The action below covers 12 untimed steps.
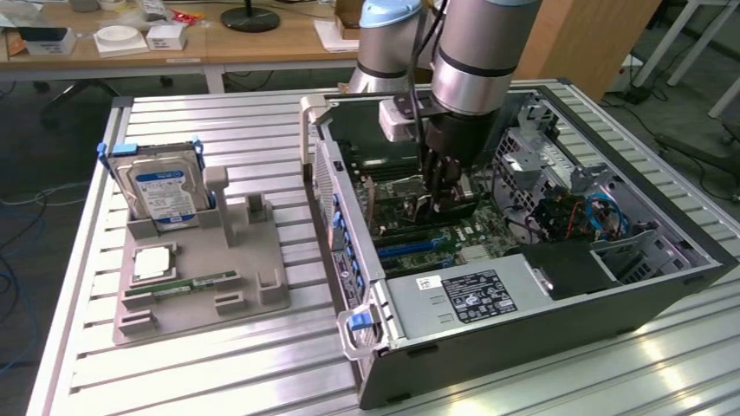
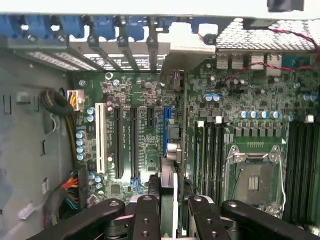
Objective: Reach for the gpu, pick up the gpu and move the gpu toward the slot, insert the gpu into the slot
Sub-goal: 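Insert the gpu into the slot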
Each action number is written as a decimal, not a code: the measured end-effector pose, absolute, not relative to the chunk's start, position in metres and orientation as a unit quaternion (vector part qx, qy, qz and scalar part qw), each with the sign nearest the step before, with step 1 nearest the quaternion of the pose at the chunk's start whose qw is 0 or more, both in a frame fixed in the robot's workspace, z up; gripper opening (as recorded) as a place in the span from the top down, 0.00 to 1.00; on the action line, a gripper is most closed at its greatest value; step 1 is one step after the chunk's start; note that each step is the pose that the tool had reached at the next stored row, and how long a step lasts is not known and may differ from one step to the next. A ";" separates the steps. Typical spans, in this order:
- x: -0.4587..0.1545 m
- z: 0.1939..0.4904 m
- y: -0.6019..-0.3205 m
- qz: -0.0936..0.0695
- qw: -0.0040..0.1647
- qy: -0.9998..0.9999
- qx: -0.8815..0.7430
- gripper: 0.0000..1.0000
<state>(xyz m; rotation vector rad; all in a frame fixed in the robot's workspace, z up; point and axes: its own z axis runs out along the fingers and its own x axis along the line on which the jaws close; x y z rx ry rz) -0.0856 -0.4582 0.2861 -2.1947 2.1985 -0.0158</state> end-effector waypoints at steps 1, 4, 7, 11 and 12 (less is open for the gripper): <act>-0.086 0.286 -0.458 -0.005 0.017 0.707 -0.707 0.73; -0.086 0.286 -0.458 -0.005 0.018 0.707 -0.707 0.73; -0.090 0.285 -0.458 -0.005 0.018 0.708 -0.706 0.73; -0.091 0.281 -0.458 -0.005 0.018 0.710 -0.704 0.73; -0.091 0.279 -0.458 -0.005 0.018 0.711 -0.703 0.73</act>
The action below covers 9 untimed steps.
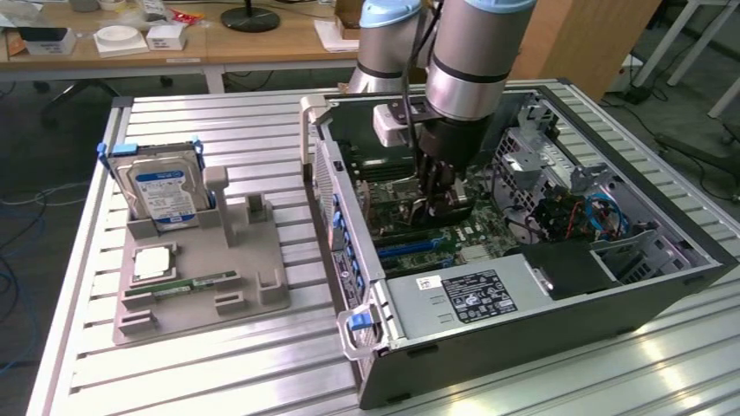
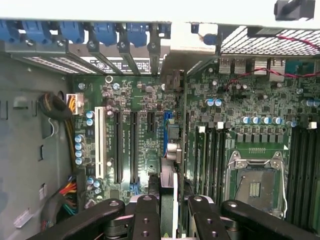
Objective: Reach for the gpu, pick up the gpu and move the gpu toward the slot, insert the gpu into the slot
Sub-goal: 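Insert the gpu into the slot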
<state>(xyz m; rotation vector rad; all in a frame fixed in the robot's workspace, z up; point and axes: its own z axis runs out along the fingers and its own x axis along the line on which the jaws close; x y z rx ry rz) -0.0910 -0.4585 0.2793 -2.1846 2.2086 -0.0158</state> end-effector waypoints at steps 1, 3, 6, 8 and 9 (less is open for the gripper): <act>-0.091 0.278 -0.459 -0.005 0.018 0.712 -0.702 0.73; -0.091 0.275 -0.460 -0.005 0.018 0.713 -0.701 0.73; -0.091 0.271 -0.461 -0.005 0.018 0.715 -0.699 0.73; -0.091 0.268 -0.461 -0.005 0.017 0.716 -0.698 0.73; -0.091 0.267 -0.461 -0.005 0.017 0.717 -0.697 0.73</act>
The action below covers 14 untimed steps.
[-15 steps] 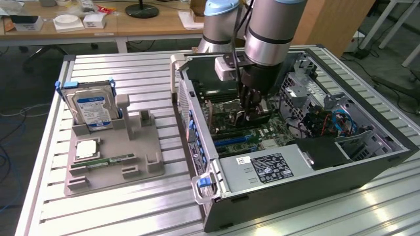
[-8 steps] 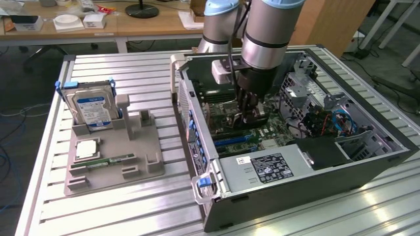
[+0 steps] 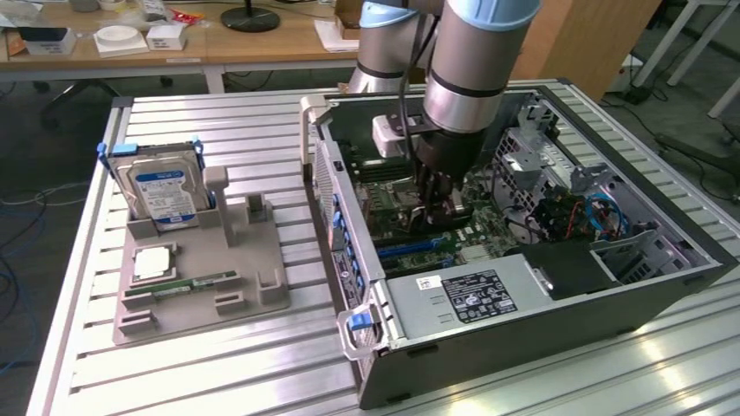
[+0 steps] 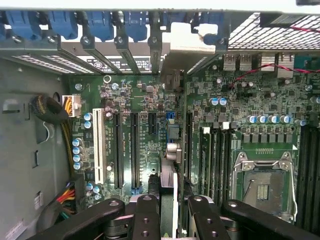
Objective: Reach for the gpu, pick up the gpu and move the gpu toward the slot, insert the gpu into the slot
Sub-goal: 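Insert the gpu into the slot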
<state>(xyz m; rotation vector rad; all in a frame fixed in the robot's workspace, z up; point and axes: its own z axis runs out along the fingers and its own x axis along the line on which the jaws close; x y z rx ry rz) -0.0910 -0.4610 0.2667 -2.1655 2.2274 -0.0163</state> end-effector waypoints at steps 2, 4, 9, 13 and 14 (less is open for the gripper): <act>-0.091 0.264 -0.461 -0.005 0.018 0.718 -0.696 0.73; -0.091 0.263 -0.462 -0.005 0.017 0.719 -0.695 0.73; -0.095 0.261 -0.462 -0.005 0.017 0.720 -0.694 0.73; -0.095 0.259 -0.464 -0.005 0.018 0.720 -0.694 0.73; -0.095 0.259 -0.464 -0.005 0.018 0.720 -0.693 0.73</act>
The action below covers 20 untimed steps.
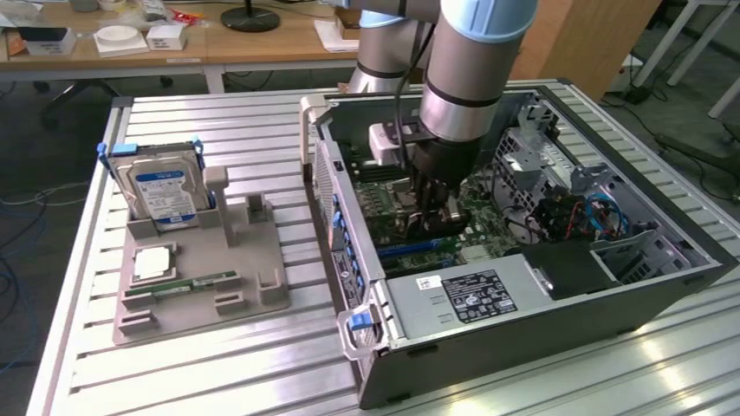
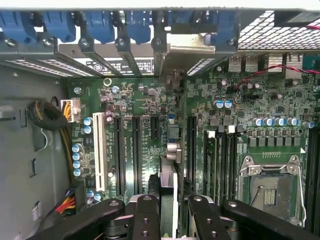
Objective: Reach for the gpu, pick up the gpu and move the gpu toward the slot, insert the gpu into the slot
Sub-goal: 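Insert the gpu into the slot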
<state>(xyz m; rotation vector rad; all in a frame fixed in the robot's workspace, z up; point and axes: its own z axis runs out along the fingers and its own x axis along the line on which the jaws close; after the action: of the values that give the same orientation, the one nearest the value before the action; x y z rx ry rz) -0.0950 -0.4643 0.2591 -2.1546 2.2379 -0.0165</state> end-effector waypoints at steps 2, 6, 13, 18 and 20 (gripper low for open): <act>-0.096 0.259 -0.464 -0.005 0.017 0.721 -0.693 0.73; -0.097 0.258 -0.464 -0.005 0.017 0.721 -0.693 0.73; -0.097 0.256 -0.464 -0.002 0.014 0.722 -0.692 0.73; -0.097 0.252 -0.464 -0.002 0.014 0.722 -0.692 0.73; -0.097 0.252 -0.464 -0.002 0.013 0.722 -0.692 0.73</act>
<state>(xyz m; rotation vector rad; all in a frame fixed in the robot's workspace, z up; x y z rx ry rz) -0.0970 -0.4642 0.2520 -2.1552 2.2491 -0.0049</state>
